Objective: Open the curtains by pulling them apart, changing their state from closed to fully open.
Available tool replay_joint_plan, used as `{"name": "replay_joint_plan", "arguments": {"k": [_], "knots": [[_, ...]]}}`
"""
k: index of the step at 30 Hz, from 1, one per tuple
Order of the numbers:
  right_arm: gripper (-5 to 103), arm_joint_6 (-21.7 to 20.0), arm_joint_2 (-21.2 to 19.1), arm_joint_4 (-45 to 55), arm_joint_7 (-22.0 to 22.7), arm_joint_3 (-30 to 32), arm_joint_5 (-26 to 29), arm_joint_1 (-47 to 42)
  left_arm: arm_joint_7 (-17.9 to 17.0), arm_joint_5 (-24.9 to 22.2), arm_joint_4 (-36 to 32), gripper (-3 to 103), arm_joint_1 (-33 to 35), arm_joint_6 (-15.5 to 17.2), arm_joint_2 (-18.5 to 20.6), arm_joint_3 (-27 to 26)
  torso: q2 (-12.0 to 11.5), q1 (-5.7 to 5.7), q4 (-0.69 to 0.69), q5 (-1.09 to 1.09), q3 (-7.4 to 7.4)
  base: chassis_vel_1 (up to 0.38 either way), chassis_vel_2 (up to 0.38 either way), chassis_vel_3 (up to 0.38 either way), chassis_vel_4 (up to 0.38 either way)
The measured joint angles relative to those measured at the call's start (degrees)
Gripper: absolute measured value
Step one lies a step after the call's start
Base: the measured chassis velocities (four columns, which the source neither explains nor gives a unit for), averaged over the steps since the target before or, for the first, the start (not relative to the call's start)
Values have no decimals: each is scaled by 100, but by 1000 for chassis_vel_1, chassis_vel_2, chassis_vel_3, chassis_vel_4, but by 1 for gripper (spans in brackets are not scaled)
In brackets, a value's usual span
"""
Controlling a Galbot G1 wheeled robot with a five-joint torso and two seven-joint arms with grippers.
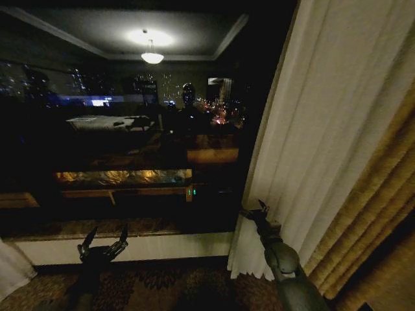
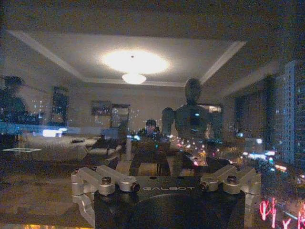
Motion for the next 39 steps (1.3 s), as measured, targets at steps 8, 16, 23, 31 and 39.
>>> {"name": "replay_joint_plan", "arguments": {"k": [8,16,23,31,39], "knots": [[100,15,146,-654,264,-41,-1,587,0,16,-17,100,76,-1,-30,-24,-3,4,0,0,2,0,0,0,0],[88,212,261,-1031,709,-23,-143,900,-1,23,-36,100,60,17,-27,-39,-2,3,0,0,2,0,0,0,0],[67,261,222,-1098,719,-36,-165,1006,-2,30,-60,100,19,58,-30,-24,-2,3,0,0,1,0,0,0,0],[40,289,172,-1148,691,-104,-158,1093,-5,32,-62,100,12,75,-55,-24,-2,3,0,0,1,0,0,0,0],[8,374,124,-1206,673,-172,-155,1147,-7,37,-54,100,15,74,-62,-32,-2,3,0,0,1,0,0,0,0]]}}
